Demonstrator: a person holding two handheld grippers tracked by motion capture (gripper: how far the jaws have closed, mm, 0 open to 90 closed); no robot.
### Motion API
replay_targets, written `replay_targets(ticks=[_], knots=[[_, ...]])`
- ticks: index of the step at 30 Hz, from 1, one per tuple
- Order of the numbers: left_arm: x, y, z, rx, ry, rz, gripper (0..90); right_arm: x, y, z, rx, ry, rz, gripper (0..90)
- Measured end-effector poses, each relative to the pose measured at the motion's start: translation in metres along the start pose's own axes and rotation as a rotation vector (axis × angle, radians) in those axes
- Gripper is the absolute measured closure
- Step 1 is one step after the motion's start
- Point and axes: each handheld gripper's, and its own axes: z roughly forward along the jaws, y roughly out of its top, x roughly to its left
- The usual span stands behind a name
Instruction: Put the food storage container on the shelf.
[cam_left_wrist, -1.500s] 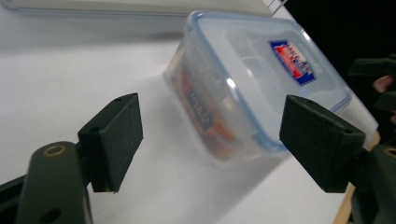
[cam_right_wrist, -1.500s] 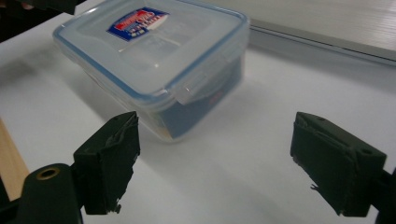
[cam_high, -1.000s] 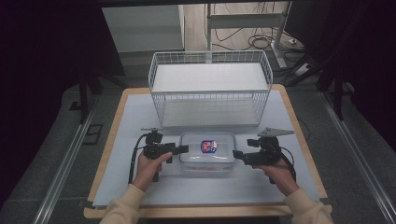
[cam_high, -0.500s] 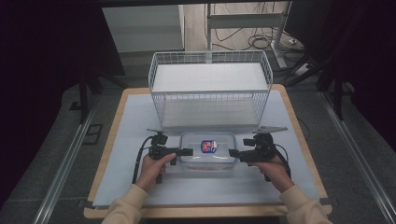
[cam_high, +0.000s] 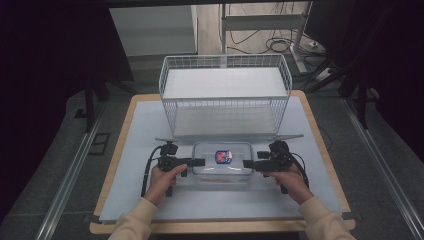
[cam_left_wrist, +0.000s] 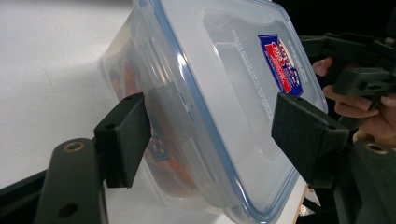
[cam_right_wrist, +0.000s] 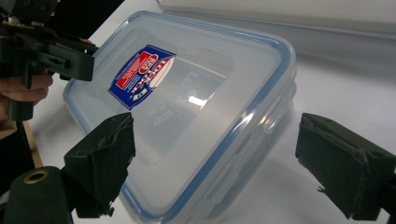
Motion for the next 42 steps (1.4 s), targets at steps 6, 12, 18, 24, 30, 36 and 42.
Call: replay_targets(ticks=[6, 12, 18, 24, 30, 36, 42], knots=[[0.0, 0.0, 0.0, -0.004, -0.003, 0.0, 29.0, -0.008, 0.001, 0.012, 0.034, 0.057, 0.065, 12.3], [0.001, -0.001, 0.0, -0.01, -0.005, 0.003, 29.3, -0.013, -0.001, 0.024, 0.078, 0.111, 0.116, 10.1], [0.0, -0.002, 0.0, -0.012, -0.005, 0.009, 29.3, -0.022, -0.002, 0.019, 0.067, 0.149, 0.183, 21.6], [-0.003, -0.004, -0.002, -0.02, 0.005, 0.031, 29.4, -0.025, -0.003, 0.011, 0.032, 0.16, 0.209, 34.2], [-0.007, -0.012, -0.007, -0.062, 0.008, 0.053, 33.5, -0.023, -0.008, 0.004, -0.002, 0.171, 0.231, 41.8], [-0.016, -0.021, -0.012, -0.104, 0.032, 0.087, 37.4, -0.017, -0.013, -0.004, -0.036, 0.172, 0.212, 46.9], [-0.021, -0.028, -0.016, -0.137, 0.037, 0.1, 41.1, -0.008, -0.017, -0.01, -0.052, 0.15, 0.176, 48.4]])
